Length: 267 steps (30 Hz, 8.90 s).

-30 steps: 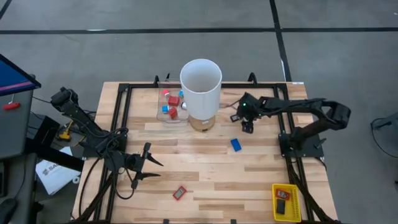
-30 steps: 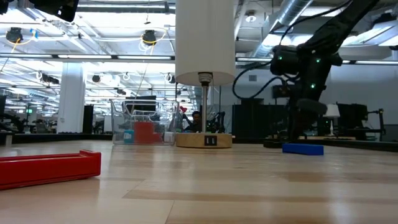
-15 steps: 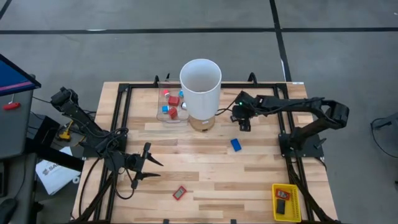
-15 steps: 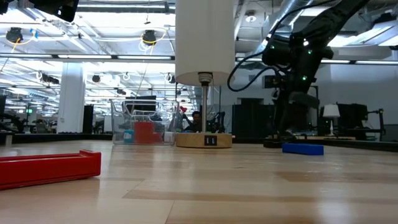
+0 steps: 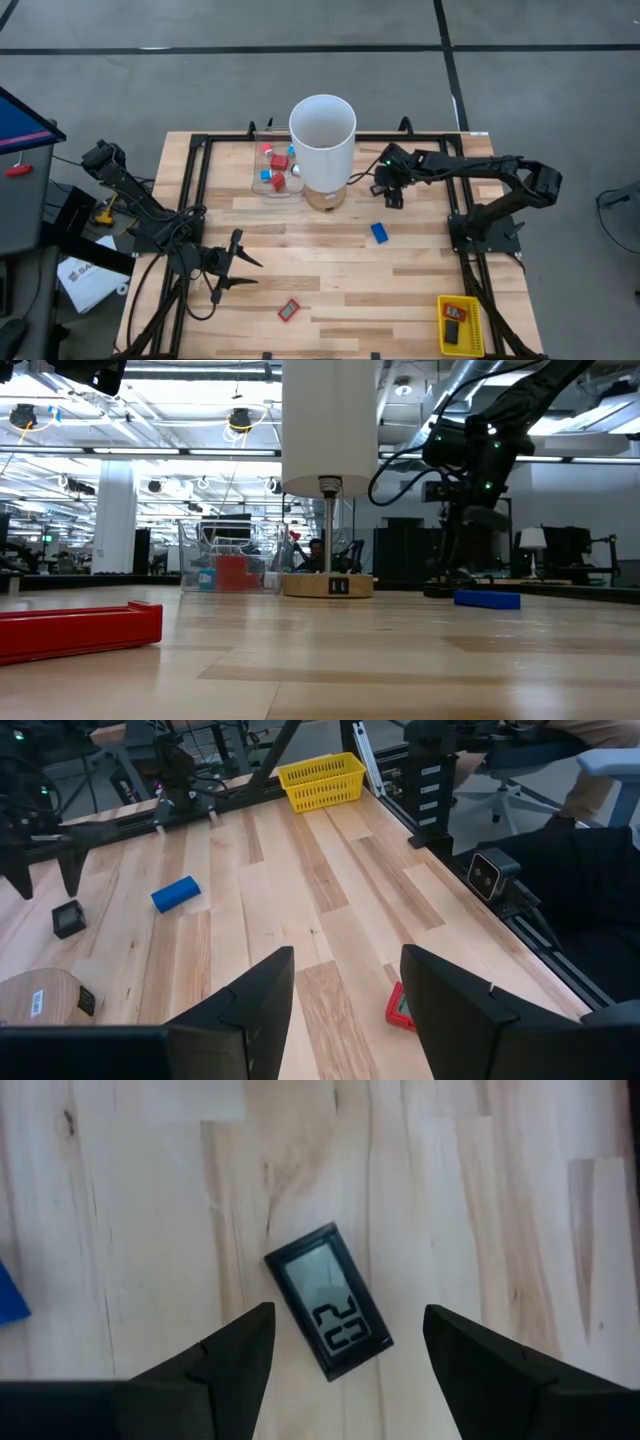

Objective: Pick & Place Office items
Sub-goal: Put the black digital timer into the yellow basket, then put the blue digital timer into the yellow basket

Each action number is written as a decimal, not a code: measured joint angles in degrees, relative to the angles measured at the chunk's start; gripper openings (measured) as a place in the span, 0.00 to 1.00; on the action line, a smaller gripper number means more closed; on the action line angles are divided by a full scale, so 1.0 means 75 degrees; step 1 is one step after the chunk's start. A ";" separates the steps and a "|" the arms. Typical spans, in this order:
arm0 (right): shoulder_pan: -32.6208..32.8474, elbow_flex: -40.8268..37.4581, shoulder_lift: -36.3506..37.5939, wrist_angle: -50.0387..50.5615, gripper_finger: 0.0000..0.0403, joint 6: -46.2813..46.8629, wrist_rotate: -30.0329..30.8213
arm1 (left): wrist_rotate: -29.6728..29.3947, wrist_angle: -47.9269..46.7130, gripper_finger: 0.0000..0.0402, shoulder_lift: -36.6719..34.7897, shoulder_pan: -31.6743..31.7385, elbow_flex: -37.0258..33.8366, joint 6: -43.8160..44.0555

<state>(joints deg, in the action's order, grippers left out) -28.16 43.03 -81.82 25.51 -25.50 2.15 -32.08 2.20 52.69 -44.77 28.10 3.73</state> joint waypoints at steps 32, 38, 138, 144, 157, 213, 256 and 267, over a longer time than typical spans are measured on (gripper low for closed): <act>-0.0271 0.0350 -0.1561 -0.0279 0.62 0.0090 -0.0656 | 0.0000 -0.0155 0.45 0.0000 0.0003 -0.0003 0.0176; -0.0209 0.0371 -0.1592 0.0116 0.61 0.0213 -0.0679 | 0.0000 -0.0155 0.45 0.0000 0.0000 -0.0003 0.0198; 1.3094 0.0685 0.1247 0.3064 0.57 1.7732 -0.1212 | 0.0000 0.0058 0.45 0.0000 0.0000 -0.0003 0.0172; 1.2509 0.0685 0.1247 0.3641 0.57 1.6232 0.0944 | 0.0000 0.0067 0.45 0.0000 0.0000 -0.0003 0.0145; 0.8478 0.0682 0.1250 0.3746 0.68 1.4538 0.3971 | -0.0003 0.0102 0.45 0.0000 0.0000 -0.0003 0.0140; 0.5308 0.1066 -0.2104 0.1190 0.35 1.1923 0.2026 | 0.0000 0.0117 0.45 0.0000 0.0000 0.0000 0.0163; 1.2050 0.3101 -0.0896 0.4784 0.46 2.0827 0.0008 | 0.0000 0.0240 0.45 -0.0001 0.0000 0.0000 0.0143; 1.2975 0.3101 -0.0868 0.5607 0.32 2.0806 -0.1184 | -0.0001 0.0233 0.45 0.0000 0.0000 0.0000 0.0143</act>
<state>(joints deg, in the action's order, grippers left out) 69.15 66.28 -88.33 67.56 130.55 -6.72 -32.08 3.95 52.69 -44.77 28.10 4.80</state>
